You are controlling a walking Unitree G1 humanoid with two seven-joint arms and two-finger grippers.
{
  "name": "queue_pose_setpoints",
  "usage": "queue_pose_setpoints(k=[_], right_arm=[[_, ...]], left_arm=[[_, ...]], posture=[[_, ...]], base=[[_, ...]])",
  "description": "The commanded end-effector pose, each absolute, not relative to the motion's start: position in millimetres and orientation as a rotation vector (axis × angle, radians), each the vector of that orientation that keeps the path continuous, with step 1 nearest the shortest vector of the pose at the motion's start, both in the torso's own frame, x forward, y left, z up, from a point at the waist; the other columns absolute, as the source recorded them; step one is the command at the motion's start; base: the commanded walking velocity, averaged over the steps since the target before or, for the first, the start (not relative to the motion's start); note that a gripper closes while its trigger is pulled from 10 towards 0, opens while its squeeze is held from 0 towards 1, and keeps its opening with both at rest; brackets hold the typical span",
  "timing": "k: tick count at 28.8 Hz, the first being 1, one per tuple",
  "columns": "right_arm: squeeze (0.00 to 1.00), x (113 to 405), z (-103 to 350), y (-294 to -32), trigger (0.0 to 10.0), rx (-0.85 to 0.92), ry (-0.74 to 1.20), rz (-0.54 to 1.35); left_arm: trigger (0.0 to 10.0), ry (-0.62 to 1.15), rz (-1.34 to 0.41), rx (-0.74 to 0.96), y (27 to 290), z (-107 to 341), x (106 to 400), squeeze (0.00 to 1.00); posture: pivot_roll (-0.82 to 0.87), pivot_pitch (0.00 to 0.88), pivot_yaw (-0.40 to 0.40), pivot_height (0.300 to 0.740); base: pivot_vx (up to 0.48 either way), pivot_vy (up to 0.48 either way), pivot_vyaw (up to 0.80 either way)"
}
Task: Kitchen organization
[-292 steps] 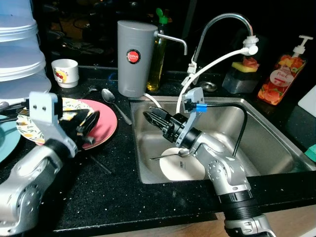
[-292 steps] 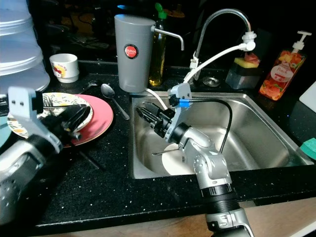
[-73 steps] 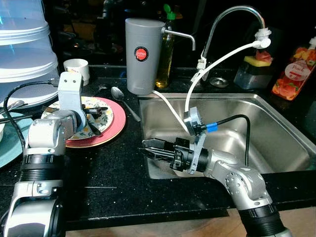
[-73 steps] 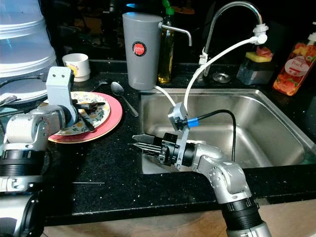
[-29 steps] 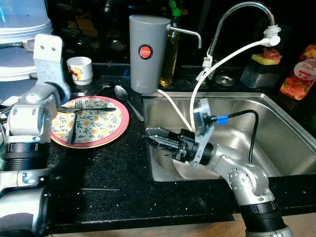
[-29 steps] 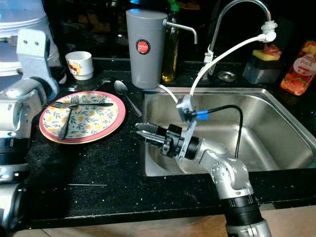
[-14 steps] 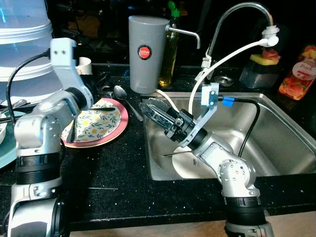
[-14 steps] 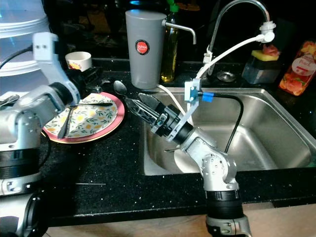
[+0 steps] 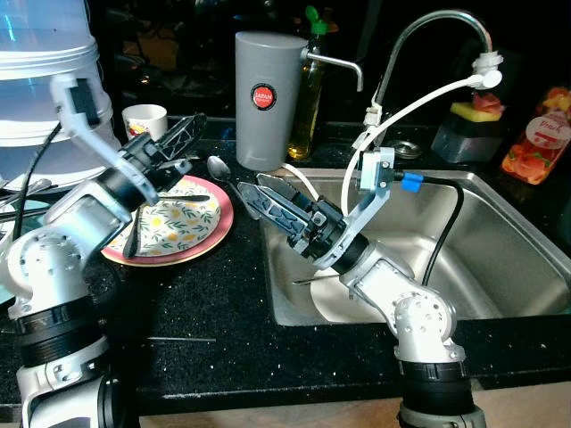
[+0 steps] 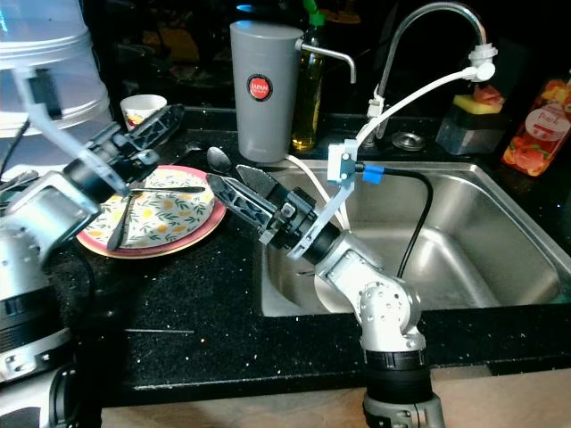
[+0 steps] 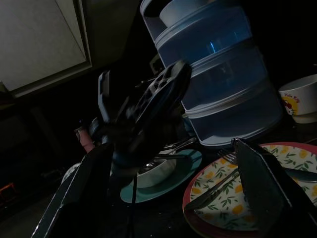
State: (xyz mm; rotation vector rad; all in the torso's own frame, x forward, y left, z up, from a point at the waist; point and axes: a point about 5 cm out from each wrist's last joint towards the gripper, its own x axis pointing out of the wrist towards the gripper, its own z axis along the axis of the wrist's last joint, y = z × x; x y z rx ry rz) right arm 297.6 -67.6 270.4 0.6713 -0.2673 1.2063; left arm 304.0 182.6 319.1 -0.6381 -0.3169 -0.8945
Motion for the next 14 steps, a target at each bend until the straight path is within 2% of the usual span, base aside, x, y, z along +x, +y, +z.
queue_pose_setpoints(k=[1,3,4,5,6,7,8,9,10,12,13,14], right_arm=[[1.00,293,273,-68,10.0,0.670,-0.276,1.219],[1.00,294,273,-68,10.0,0.665,-0.276,1.205],[0.60,295,273,-69,10.0,0.661,-0.275,1.188],[0.60,295,273,-69,10.0,0.661,-0.275,1.188],[0.00,296,272,-70,10.0,0.659,-0.274,1.177],[0.00,297,272,-71,10.0,0.655,-0.273,1.166],[0.00,297,271,-72,10.0,0.653,-0.273,1.160],[0.00,298,271,-72,10.0,0.651,-0.273,1.157],[0.00,298,271,-73,10.0,0.649,-0.271,1.155],[0.00,298,271,-73,10.0,0.647,-0.270,1.154],[0.00,299,271,-73,10.0,0.642,-0.268,1.156],[0.00,299,271,-73,10.0,0.642,-0.268,1.156]], left_arm=[[0.0,-0.300,-0.949,-0.634,176,317,299,0.00],[0.0,-0.268,-0.928,-0.600,175,314,299,0.00],[0.0,-0.203,-0.805,-0.511,176,307,309,0.00],[0.0,-0.203,-0.805,-0.511,176,307,309,0.00],[0.0,-0.161,-0.715,-0.442,178,302,315,0.00],[0.0,-0.099,-0.521,-0.315,187,293,328,0.00],[4.3,-0.062,-0.354,-0.193,198,287,337,0.00],[9.8,-0.015,-0.230,-0.128,207,281,343,0.00],[10.0,0.016,-0.130,-0.094,217,279,346,0.18],[10.0,0.034,-0.087,-0.090,221,278,346,0.18],[10.0,0.075,-0.061,-0.069,223,279,344,1.00],[10.0,0.075,-0.061,-0.069,223,279,344,1.00]], posture=[[0.10,0.041,-0.050,0.740],[0.10,0.041,-0.051,0.740],[0.10,0.041,-0.051,0.740],[0.10,0.041,-0.051,0.740],[0.10,0.040,-0.053,0.740],[0.10,0.040,-0.053,0.740],[0.10,0.042,-0.055,0.740],[0.10,0.042,-0.055,0.740],[0.10,0.042,-0.055,0.740],[0.10,0.042,-0.055,0.740],[0.10,0.043,-0.054,0.740],[0.10,0.043,-0.054,0.740]], base=[[0.000,0.000,0.00],[0.000,0.000,0.00],[0.000,0.000,0.00],[0.000,0.000,0.00],[0.000,0.000,0.00],[0.000,0.000,0.00],[0.000,0.000,0.00],[0.000,0.000,0.00],[0.000,0.000,0.00],[0.000,0.000,0.00],[0.000,0.000,0.00],[0.000,0.000,0.00]])
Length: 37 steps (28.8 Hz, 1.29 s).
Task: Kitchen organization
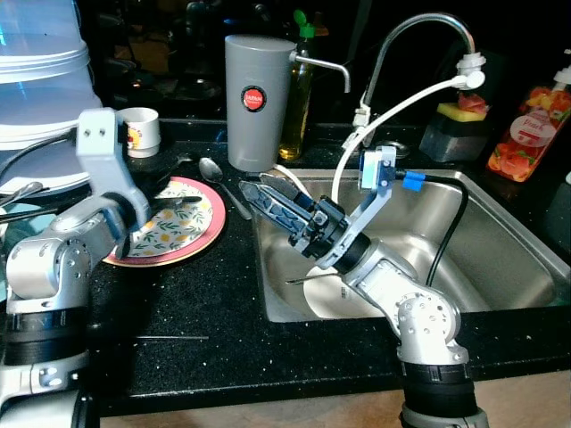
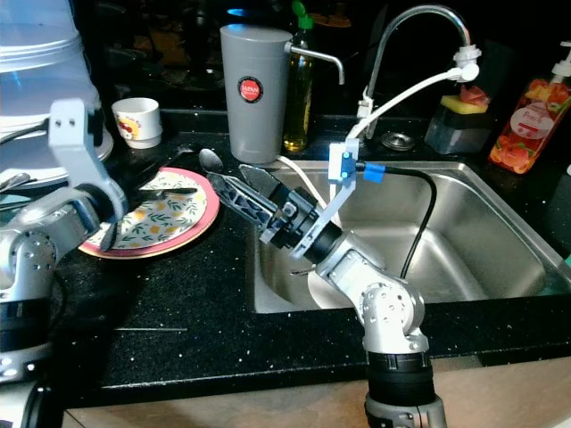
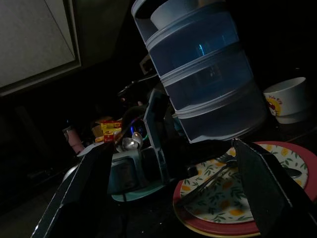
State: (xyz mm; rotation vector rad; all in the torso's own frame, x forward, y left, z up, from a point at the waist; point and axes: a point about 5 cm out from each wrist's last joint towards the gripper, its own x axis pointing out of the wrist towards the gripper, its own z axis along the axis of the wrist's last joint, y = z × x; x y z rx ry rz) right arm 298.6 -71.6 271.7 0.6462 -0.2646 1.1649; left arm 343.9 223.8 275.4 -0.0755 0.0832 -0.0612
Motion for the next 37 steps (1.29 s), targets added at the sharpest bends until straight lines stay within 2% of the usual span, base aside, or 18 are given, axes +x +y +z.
queue_pose_setpoints(k=[1,7,15,22,27,28,29,30,31,32,34,35,36,37], right_arm=[[0.00,299,271,-74,10.0,0.637,-0.265,1.156],[0.00,301,271,-77,10.0,0.619,-0.255,1.168],[0.00,302,272,-80,10.0,0.607,-0.250,1.184],[0.00,305,273,-83,10.0,0.599,-0.250,1.188],[0.00,307,273,-83,10.0,0.598,-0.251,1.192],[0.00,307,273,-83,10.0,0.599,-0.251,1.192],[0.00,307,273,-83,10.0,0.599,-0.251,1.194],[0.00,307,273,-83,10.0,0.600,-0.252,1.195],[0.00,307,273,-83,10.0,0.600,-0.252,1.195],[0.00,307,273,-84,10.0,0.600,-0.253,1.196],[0.00,307,273,-84,10.0,0.602,-0.254,1.195],[0.00,307,273,-85,10.0,0.604,-0.255,1.194],[0.00,307,273,-85,10.0,0.604,-0.255,1.194],[0.00,307,273,-85,10.0,0.605,-0.256,1.193]], left_arm=[[10.0,0.107,-0.039,-0.039,223,279,342,1.00],[10.0,0.210,-0.004,0.048,227,271,339,1.00],[10.0,0.248,0.080,0.084,234,269,340,1.00],[10.0,0.293,0.107,0.089,239,265,338,1.00],[10.0,0.373,0.081,0.049,241,248,348,1.00],[10.0,0.386,0.086,0.046,242,245,351,0.94],[10.0,0.403,0.091,0.036,244,243,353,0.69],[10.0,0.414,0.092,0.024,244,241,356,0.58],[10.0,0.421,0.092,0.015,245,240,357,0.58],[10.0,0.428,0.091,0.018,246,240,359,0.49],[10.0,0.441,0.090,0.031,247,238,361,0.49],[10.0,0.454,0.082,0.046,247,237,362,0.33],[10.0,0.454,0.082,0.046,247,237,362,0.33],[10.0,0.464,0.074,0.056,247,237,362,0.25]], posture=[[0.10,0.043,-0.054,0.740],[0.10,0.047,-0.057,0.740],[0.10,0.049,-0.058,0.740],[0.11,0.050,-0.063,0.740],[0.11,0.052,-0.065,0.740],[0.11,0.052,-0.065,0.740],[0.11,0.051,-0.063,0.740],[0.11,0.051,-0.063,0.740],[0.11,0.049,-0.061,0.740],[0.11,0.049,-0.061,0.740],[0.11,0.047,-0.058,0.740],[0.11,0.046,-0.056,0.740],[0.11,0.046,-0.056,0.740],[0.11,0.046,-0.056,0.740]], base=[[0.000,0.000,0.00],[0.000,0.000,0.00],[0.000,0.000,0.00],[0.000,0.000,0.00],[0.000,0.000,0.00],[0.000,0.000,0.00],[0.000,0.000,0.00],[0.000,0.000,0.00],[0.000,0.000,0.00],[0.000,0.000,0.00],[0.000,0.000,0.00],[0.000,0.000,0.00],[0.000,0.000,0.00],[0.000,0.000,0.00]])
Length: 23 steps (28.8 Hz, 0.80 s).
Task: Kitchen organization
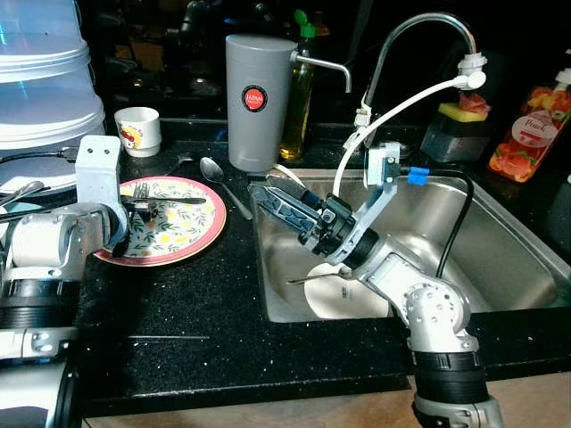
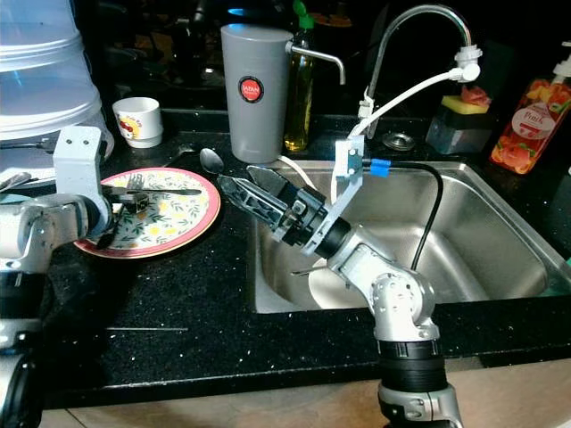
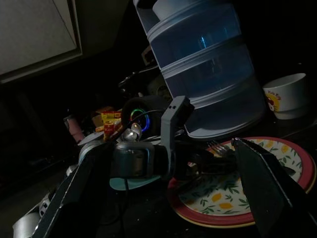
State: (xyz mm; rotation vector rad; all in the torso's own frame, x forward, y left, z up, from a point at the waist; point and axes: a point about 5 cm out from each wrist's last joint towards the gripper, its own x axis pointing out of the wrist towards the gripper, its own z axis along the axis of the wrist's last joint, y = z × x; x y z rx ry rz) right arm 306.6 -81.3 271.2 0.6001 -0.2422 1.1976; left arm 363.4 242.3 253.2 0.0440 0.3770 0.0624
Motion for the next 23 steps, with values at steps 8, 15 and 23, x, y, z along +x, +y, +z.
queue_pose_setpoints(k=[8,15,23], right_arm=[[0.00,310,275,-88,10.0,0.638,-0.273,1.176],[0.00,309,275,-89,10.0,0.644,-0.276,1.174],[0.00,311,276,-90,10.0,0.654,-0.273,1.168]], left_arm=[[0.0,0.547,0.034,0.196,247,230,363,0.00],[0.0,0.564,0.028,0.212,251,227,363,0.00],[0.0,0.565,0.052,0.190,259,228,362,0.00]], posture=[[0.11,0.040,-0.052,0.740],[0.11,0.039,-0.052,0.740],[0.11,0.046,-0.055,0.740]], base=[[0.000,0.000,0.00],[0.000,0.000,0.00],[0.000,0.000,0.00]])
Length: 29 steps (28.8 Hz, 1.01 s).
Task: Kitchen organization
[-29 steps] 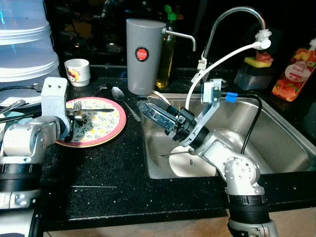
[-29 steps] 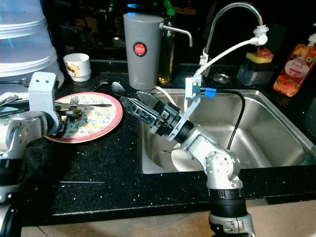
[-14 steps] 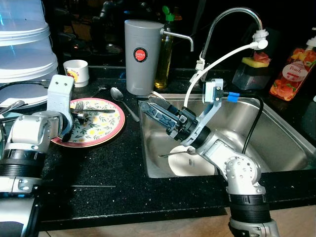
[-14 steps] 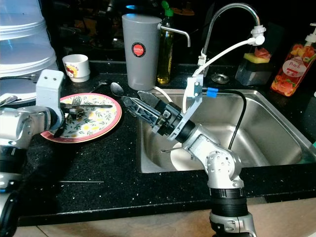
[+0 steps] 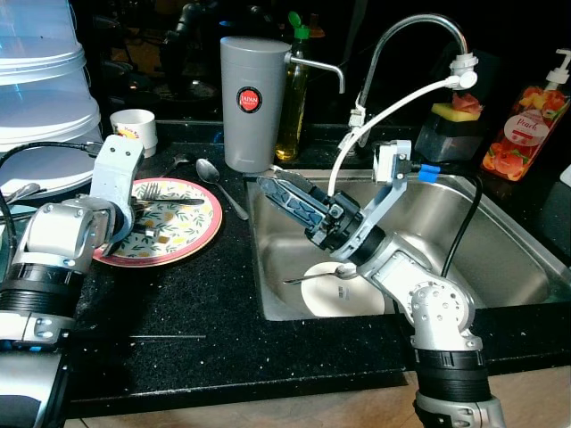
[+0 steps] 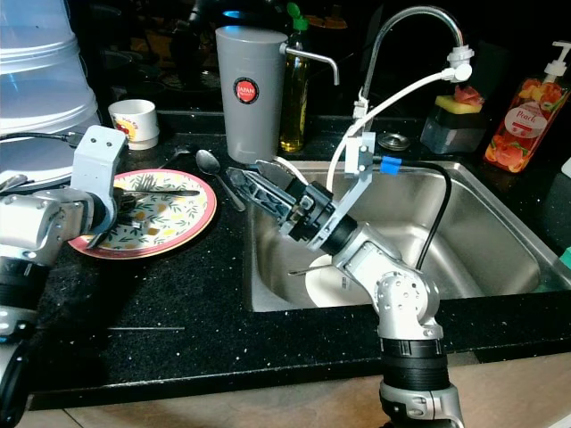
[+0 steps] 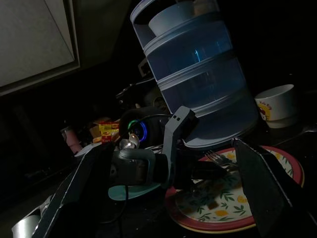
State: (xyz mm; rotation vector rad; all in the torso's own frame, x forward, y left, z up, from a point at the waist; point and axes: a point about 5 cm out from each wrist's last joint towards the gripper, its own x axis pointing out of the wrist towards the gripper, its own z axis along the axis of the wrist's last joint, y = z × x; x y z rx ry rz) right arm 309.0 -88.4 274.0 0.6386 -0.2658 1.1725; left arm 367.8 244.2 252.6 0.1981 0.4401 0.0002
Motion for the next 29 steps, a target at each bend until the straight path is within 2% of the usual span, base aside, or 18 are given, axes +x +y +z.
queue_pose_setpoints(k=[1,7,11,13,18,29], right_arm=[[0.00,311,276,-90,10.0,0.654,-0.273,1.168],[0.00,311,276,-91,10.0,0.657,-0.274,1.164],[0.00,313,279,-95,10.0,0.659,-0.282,1.154],[0.00,313,279,-95,10.0,0.659,-0.282,1.154],[0.00,315,281,-97,10.0,0.657,-0.286,1.156],[0.00,314,281,-98,10.0,0.656,-0.286,1.168]], left_arm=[[0.0,0.565,0.052,0.190,259,228,362,0.00],[0.0,0.509,0.080,0.177,262,240,363,0.00],[0.0,0.396,0.018,0.231,244,281,358,0.00],[0.0,0.396,0.018,0.231,244,281,358,0.00],[0.0,0.309,-0.075,0.281,224,316,350,0.00],[0.0,0.247,-0.063,0.318,223,338,343,0.00]], posture=[[0.11,0.046,-0.055,0.740],[0.11,0.048,-0.058,0.740],[0.11,0.050,-0.061,0.740],[0.11,0.050,-0.061,0.740],[0.11,0.049,-0.062,0.740],[0.11,0.047,-0.060,0.740]], base=[[0.000,0.000,0.00],[0.000,0.000,0.00],[0.000,0.000,0.00],[0.000,0.000,0.00],[0.000,0.000,0.00],[0.000,0.000,0.00]])
